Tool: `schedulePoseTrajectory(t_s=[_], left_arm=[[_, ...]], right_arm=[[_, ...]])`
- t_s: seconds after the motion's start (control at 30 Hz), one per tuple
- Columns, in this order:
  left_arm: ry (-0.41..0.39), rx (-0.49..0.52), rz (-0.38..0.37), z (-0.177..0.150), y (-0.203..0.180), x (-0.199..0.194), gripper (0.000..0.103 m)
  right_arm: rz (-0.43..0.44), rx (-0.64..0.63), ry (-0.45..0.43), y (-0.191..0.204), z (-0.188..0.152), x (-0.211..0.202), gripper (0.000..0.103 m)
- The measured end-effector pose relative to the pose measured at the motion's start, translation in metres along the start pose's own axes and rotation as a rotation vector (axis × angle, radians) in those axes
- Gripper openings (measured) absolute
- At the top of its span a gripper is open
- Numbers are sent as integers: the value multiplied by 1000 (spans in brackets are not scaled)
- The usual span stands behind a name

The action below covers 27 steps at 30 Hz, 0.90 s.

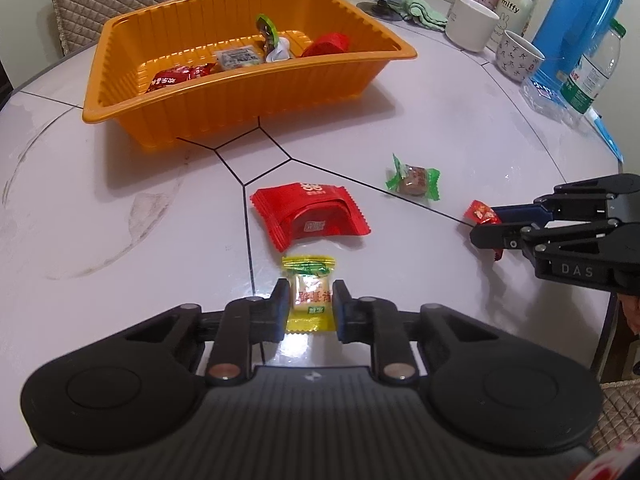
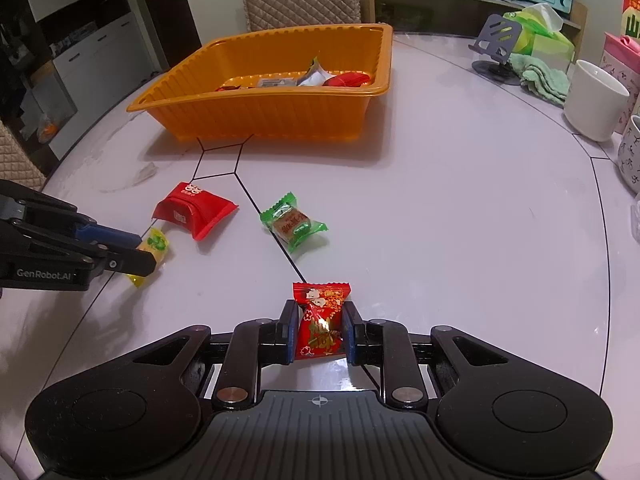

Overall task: Organize snacks
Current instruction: 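Grasp the red-and-gold candy with the right gripper while the left grasps the yellow candy, then carry the red-and-gold candy and yellow candy over the orange tray with both grippers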

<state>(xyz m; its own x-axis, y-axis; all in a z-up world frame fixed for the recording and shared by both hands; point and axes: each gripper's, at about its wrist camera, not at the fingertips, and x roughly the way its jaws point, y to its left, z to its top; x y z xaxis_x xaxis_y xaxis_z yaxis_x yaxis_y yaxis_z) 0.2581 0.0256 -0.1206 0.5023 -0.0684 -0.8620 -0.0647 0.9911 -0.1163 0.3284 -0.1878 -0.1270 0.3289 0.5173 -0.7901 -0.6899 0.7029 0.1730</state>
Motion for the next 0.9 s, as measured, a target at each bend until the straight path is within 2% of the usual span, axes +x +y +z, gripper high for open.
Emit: schedulePoseTrajectory(t_s=[0.37, 0.63, 0.9], left_arm=[[-8, 15, -9, -4, -5, -4, 18], [-18, -31, -23, -8, -3, -18, 18], [-72, -80, -24, -1, 8, -46, 18]], right_arm=[[5, -3, -4, 0, 0, -1, 23], [26, 8, -34, 3, 2, -12, 23], [60, 17, -82, 10, 15, -28, 23]])
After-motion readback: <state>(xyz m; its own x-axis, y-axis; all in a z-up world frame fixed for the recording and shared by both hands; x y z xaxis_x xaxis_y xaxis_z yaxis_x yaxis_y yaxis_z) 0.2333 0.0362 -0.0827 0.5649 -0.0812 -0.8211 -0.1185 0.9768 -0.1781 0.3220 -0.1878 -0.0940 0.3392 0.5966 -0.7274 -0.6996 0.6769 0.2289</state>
